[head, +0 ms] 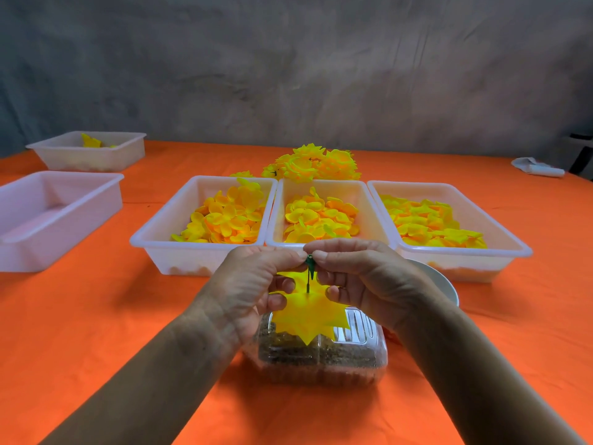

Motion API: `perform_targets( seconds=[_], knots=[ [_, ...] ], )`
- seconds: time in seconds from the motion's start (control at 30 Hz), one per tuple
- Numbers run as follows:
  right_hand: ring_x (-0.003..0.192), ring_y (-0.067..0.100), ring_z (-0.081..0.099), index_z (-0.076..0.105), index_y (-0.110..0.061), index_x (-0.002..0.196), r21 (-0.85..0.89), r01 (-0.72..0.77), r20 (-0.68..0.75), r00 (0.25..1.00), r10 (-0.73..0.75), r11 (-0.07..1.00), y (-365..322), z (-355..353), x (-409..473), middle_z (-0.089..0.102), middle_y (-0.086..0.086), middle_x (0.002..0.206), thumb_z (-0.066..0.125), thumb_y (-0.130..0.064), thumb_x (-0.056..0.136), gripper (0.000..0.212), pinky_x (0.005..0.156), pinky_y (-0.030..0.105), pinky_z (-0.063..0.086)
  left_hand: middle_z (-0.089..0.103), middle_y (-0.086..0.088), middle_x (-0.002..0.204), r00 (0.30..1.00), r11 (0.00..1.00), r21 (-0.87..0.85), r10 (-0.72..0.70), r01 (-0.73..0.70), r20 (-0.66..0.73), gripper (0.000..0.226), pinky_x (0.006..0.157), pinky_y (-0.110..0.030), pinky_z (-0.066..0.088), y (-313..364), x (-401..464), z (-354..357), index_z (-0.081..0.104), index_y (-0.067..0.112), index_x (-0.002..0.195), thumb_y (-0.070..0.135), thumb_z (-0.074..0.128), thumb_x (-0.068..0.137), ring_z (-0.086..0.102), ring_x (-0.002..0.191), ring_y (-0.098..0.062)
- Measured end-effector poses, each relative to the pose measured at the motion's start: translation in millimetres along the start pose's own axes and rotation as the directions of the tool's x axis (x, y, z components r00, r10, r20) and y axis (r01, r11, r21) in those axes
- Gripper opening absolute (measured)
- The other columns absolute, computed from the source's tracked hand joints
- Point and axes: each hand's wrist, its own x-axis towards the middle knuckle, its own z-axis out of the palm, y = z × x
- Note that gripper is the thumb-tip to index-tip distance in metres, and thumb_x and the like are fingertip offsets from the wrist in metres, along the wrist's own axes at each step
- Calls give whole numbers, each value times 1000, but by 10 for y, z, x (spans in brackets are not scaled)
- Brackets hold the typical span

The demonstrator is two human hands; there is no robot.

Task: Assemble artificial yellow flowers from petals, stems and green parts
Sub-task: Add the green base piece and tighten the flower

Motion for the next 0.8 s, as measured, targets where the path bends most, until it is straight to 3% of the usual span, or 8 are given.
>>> perform_targets(
  seconds=[0.2,0.37,0.5,0.63,0.8],
  knots=[
    [48,8,58,73,-8,76,127,-77,2,997,77,989,-21,2,16,62,4,61,55,3,86,23,43,16,44,65,-4,66,999,999,-49,-4,1,-52,3,33,-13,25,61,-88,105,66,6,80,6,63,81,45,38,-7],
    [46,6,56,66,-5,86,165,-132,20,991,130,978,-51,29,27,61,3,59,49,4,90,19,42,14,44,60,-2,58,995,993,-77,-91,86,-51,16,33,-11,23,118,-88,118,61,9,70,4,57,85,42,36,-7],
    [45,6,55,66,-5,86,158,-127,7,992,127,979,-50,38,27,60,3,58,49,4,90,19,41,14,43,60,-1,57,993,992,-70,-113,109,-44,16,33,-10,23,125,-78,118,60,10,70,5,57,85,42,35,-7],
    [48,8,57,74,-9,72,129,-79,-29,996,83,989,-29,20,18,61,4,59,56,4,86,26,43,17,44,61,-1,60,990,989,-62,-134,131,-35,11,32,-11,23,133,-86,112,61,10,75,6,58,85,42,36,-7],
    [51,8,60,77,-13,69,81,-37,-23,999,39,996,-34,10,-7,64,3,61,58,6,83,30,45,17,46,63,-4,75,995,996,-31,-85,84,-45,8,32,-13,24,110,-113,118,67,9,87,15,66,82,44,40,-6]
  ],
)
